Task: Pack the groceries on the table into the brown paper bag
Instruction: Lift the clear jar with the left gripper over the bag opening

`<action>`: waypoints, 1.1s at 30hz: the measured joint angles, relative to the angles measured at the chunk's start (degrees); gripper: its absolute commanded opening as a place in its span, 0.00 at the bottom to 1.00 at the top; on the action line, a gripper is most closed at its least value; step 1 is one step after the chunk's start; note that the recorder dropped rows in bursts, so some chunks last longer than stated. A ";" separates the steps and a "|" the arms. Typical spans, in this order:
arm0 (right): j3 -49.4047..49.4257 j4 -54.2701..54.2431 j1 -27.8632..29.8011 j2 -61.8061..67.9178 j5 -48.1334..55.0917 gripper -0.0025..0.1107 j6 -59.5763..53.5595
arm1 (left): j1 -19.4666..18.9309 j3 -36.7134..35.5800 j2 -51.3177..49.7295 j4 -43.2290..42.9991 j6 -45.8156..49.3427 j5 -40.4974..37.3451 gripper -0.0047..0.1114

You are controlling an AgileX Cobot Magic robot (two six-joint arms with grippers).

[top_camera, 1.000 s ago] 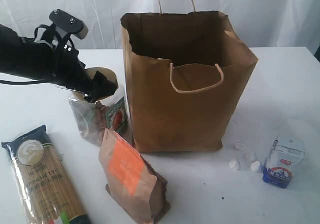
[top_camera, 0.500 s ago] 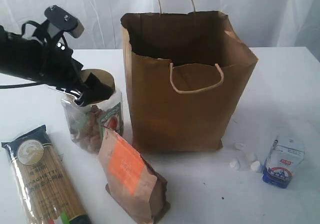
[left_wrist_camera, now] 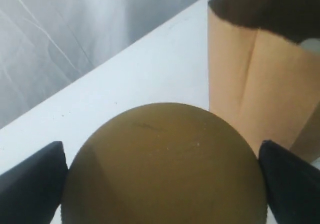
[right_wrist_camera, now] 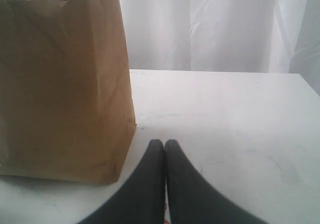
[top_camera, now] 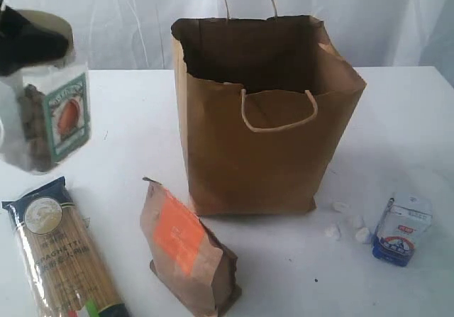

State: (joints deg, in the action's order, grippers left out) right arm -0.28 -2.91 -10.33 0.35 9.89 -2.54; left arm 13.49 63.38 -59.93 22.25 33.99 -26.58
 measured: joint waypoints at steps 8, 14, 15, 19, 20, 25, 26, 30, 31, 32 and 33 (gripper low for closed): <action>0.00 0.00 0.00 0.00 0.00 0.02 0.00 | 0.00 16.59 0.82 13.66 0.64 -9.14 0.04; 0.00 0.00 0.00 0.00 0.00 0.02 0.00 | 0.60 24.50 -2.19 24.09 4.68 -11.79 0.04; 0.00 0.00 0.00 0.00 0.00 0.02 0.00 | 1.25 25.44 -3.06 25.09 5.26 -11.93 0.04; 0.00 0.00 0.00 0.00 0.00 0.02 0.00 | 5.15 29.29 -7.37 26.58 7.42 -12.52 0.04; 0.00 0.00 0.00 0.00 0.00 0.02 0.00 | 6.48 30.40 -8.65 26.58 7.81 -12.62 0.04; 0.00 0.00 0.00 0.00 0.00 0.02 0.00 | 12.52 35.91 -14.61 26.30 9.06 -12.81 0.04; 0.00 0.00 0.00 0.00 0.00 0.02 0.00 | 13.68 37.10 -15.89 26.05 9.15 -12.92 0.04; 0.00 0.00 0.00 0.00 0.00 0.02 0.00 | 17.73 41.56 -21.12 24.36 9.76 -12.56 0.04; 0.00 0.00 0.00 0.00 0.00 0.02 0.00 | 18.67 42.62 -22.43 23.78 10.16 -12.56 0.04; 0.00 0.00 0.00 0.00 0.00 0.02 0.00 | 19.40 43.44 -23.48 23.34 10.40 -12.56 0.04; 0.00 0.00 0.00 0.00 0.00 0.02 0.00 | 20.25 44.38 -24.80 22.76 10.51 -12.44 0.04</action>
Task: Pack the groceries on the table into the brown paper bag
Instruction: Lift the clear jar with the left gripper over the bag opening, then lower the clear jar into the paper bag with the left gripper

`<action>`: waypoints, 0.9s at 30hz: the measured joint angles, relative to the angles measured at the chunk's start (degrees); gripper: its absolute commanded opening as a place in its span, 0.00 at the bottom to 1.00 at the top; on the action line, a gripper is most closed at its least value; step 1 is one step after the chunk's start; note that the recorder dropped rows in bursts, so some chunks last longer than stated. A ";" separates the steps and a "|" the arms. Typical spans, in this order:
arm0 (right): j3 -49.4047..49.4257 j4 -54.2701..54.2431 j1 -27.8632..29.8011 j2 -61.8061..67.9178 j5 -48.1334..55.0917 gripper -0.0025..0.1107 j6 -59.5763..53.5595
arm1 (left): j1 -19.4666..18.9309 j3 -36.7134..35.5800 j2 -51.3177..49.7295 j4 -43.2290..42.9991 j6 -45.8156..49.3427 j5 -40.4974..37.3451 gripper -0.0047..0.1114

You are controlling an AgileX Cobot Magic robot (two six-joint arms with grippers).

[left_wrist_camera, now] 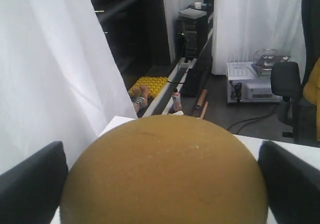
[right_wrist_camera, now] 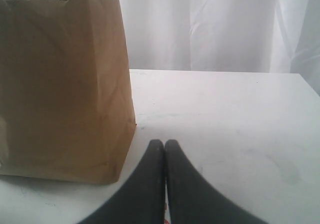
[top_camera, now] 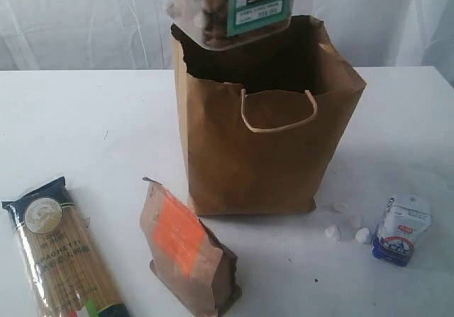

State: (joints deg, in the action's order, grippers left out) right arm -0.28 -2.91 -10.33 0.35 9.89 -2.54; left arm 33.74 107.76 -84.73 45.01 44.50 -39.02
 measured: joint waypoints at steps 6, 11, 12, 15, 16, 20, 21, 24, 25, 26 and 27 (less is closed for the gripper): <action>0.00 0.00 0.00 0.00 0.00 0.02 0.00 | 3.87 5.16 -7.41 -2.72 0.49 0.21 0.04; 0.00 0.00 0.00 0.00 0.00 0.02 0.00 | 4.95 6.89 -11.68 -4.70 0.57 0.81 0.04; 0.00 0.00 0.00 0.00 0.00 0.02 0.00 | 4.95 6.89 -12.59 -5.09 0.57 1.25 0.04; 0.00 0.00 0.00 0.00 0.00 0.02 0.00 | 4.95 7.00 -14.52 -6.97 0.63 2.55 0.04; 0.00 0.00 0.00 0.00 0.00 0.02 0.00 | 4.95 7.00 -15.14 -7.79 0.63 2.82 0.04; 0.00 0.00 0.00 0.00 0.00 0.02 0.00 | 4.95 7.00 -17.31 -10.22 0.72 3.29 0.04; 0.00 0.00 0.00 0.00 0.00 0.02 0.00 | 4.95 7.00 -17.90 -10.49 0.72 3.29 0.04; 0.00 0.00 0.00 0.00 0.00 0.02 0.00 | 4.95 7.00 -19.72 -10.64 0.72 3.33 0.04; 0.00 0.00 0.00 0.00 0.00 0.02 0.00 | 4.95 7.00 -20.29 -10.64 0.72 3.44 0.04; 0.00 0.00 0.00 0.00 0.00 0.02 0.00 | 4.95 7.00 -20.97 -10.73 0.72 3.44 0.04; 0.00 0.00 0.00 0.00 0.00 0.02 0.00 | 4.95 7.00 -21.67 -10.73 0.72 3.44 0.04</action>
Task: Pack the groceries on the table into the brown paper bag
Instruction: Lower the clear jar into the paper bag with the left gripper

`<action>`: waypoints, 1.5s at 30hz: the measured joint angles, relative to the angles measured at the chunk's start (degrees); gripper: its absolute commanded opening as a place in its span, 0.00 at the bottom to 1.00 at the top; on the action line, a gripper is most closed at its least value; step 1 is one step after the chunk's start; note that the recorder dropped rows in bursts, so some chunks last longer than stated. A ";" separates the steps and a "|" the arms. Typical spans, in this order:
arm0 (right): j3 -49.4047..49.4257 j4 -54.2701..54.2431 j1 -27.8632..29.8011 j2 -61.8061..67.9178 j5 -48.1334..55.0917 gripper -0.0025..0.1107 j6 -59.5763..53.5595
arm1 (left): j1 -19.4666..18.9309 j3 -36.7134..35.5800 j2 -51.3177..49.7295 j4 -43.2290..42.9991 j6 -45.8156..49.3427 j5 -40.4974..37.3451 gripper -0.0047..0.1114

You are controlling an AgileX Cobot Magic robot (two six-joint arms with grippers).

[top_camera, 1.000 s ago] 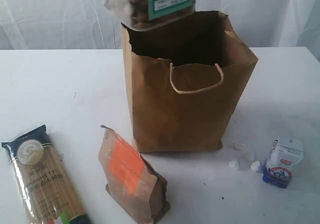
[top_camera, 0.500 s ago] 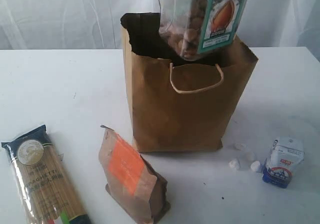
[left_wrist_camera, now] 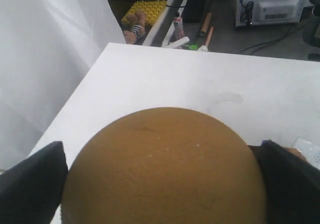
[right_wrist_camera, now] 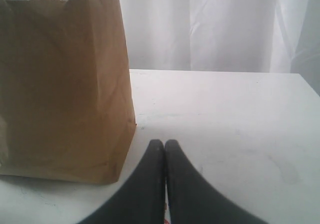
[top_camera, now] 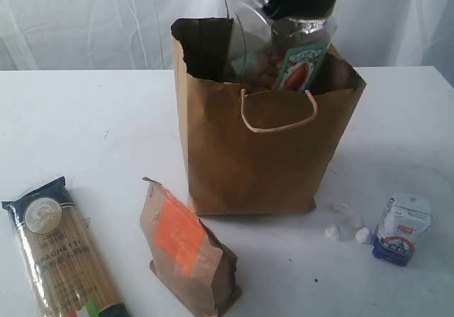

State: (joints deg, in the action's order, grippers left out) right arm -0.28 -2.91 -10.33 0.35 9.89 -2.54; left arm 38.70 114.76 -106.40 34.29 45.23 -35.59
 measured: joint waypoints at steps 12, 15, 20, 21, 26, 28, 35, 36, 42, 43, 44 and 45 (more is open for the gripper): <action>0.00 0.00 0.00 0.00 0.00 0.02 0.00 | 0.00 0.84 -3.10 -1.33 -1.59 -2.39 0.04; 0.00 0.00 0.00 0.00 0.00 0.02 0.00 | 0.00 1.19 -2.62 -4.69 -5.52 -3.89 0.04; 0.00 0.00 0.00 0.00 0.00 0.02 0.00 | -1.74 1.52 -1.91 -5.70 -8.03 -6.94 0.04; 0.00 0.00 0.00 0.00 0.00 0.02 0.00 | -2.12 1.52 -1.80 -5.70 -8.30 -7.33 0.04; 0.00 0.00 0.00 0.00 0.00 0.02 0.00 | -2.45 1.52 -1.06 -5.83 -8.33 -8.73 0.04; 0.00 0.00 0.00 0.00 0.00 0.02 0.00 | -2.45 1.52 -0.81 -5.83 -8.22 -9.23 0.04; 0.00 0.00 0.00 0.00 0.00 0.02 0.00 | -2.49 1.29 -0.15 -6.54 -8.11 -10.06 0.04; 0.00 0.00 0.00 0.00 0.00 0.02 0.00 | -2.49 1.18 -0.15 -6.38 -8.11 -9.94 0.04; 0.00 0.00 0.00 0.00 0.00 0.02 0.00 | -2.49 0.92 -0.15 -2.31 -3.84 -9.16 0.16; 0.00 0.00 0.00 0.00 0.00 0.02 0.00 | -2.49 0.92 -0.15 -1.90 -3.39 -9.16 0.22; 0.00 0.00 0.00 0.00 0.00 0.02 0.00 | -2.49 0.92 -0.15 -1.63 -3.11 -9.16 0.29; 0.00 0.00 0.00 0.00 0.00 0.02 0.00 | -2.49 0.92 -0.15 -1.36 -2.87 -9.16 0.36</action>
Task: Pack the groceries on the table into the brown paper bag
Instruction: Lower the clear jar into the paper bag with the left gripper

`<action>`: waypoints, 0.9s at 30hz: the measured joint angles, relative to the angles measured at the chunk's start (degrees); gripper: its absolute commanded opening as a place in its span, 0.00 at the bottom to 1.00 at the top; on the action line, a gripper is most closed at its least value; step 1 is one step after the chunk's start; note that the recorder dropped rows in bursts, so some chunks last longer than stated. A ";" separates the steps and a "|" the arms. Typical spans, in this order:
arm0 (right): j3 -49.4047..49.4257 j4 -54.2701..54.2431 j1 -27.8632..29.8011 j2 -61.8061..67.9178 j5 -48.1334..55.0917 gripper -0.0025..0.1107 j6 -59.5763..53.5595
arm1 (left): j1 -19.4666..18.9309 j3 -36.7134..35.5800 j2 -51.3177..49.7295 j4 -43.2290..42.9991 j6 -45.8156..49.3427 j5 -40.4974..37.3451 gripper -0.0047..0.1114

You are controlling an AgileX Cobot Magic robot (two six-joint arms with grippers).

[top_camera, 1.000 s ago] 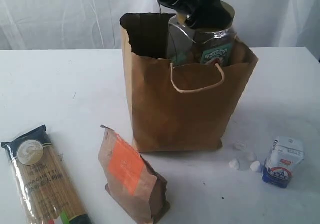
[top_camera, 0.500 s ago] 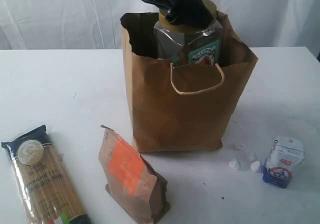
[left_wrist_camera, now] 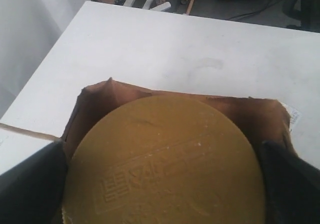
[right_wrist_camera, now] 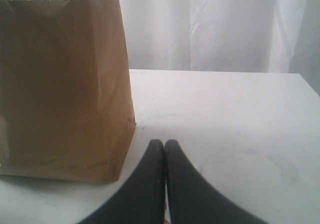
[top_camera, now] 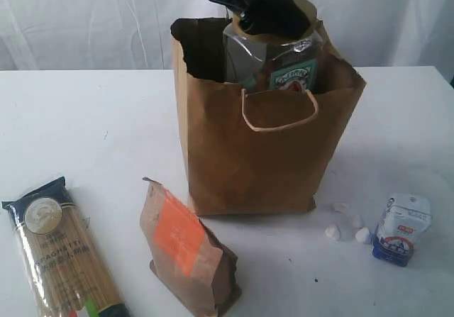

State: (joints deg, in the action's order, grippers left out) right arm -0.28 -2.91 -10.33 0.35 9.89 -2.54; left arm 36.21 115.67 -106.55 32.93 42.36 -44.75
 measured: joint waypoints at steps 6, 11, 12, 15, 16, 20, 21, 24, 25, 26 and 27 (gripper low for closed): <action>0.00 0.00 0.00 0.00 0.00 0.02 0.00 | 0.00 0.00 0.00 0.70 0.12 0.00 0.62; 0.00 0.00 0.00 0.00 0.00 0.02 0.00 | 0.00 0.00 0.00 1.78 0.12 -0.33 0.63; 0.00 0.00 0.00 0.00 0.00 0.02 0.00 | 0.00 0.00 0.00 1.93 0.12 -0.37 0.63; 0.00 0.00 0.00 0.00 0.00 0.02 0.00 | 0.00 0.00 0.00 2.25 0.12 -0.37 0.63; 0.00 0.00 0.00 0.00 0.00 0.02 0.00 | 0.00 0.00 0.00 2.25 0.12 -0.37 0.63; 0.00 0.00 0.00 0.00 0.00 0.02 0.00 | 0.00 0.00 0.00 2.64 0.12 -0.47 0.71; 0.00 0.00 0.00 0.00 0.00 0.02 0.00 | 0.00 0.00 0.00 2.64 0.12 -0.52 0.75; 0.00 0.00 0.00 0.00 0.00 0.02 0.00 | 0.00 0.00 0.00 2.64 0.12 -0.90 0.85; 0.00 0.00 0.00 0.00 0.00 0.02 0.00 | 0.00 0.00 0.00 2.64 0.12 -0.90 0.88; 0.00 0.00 0.00 0.00 0.00 0.02 0.00 | 0.00 0.00 0.00 2.64 0.12 -0.90 0.89; 0.00 0.00 0.00 0.00 0.00 0.02 0.00 | 0.00 0.00 0.00 2.64 0.12 -1.02 0.91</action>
State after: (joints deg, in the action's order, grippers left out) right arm -0.28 -2.91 -10.33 0.35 9.89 -2.54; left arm 36.21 115.67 -106.55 35.57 42.48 -45.76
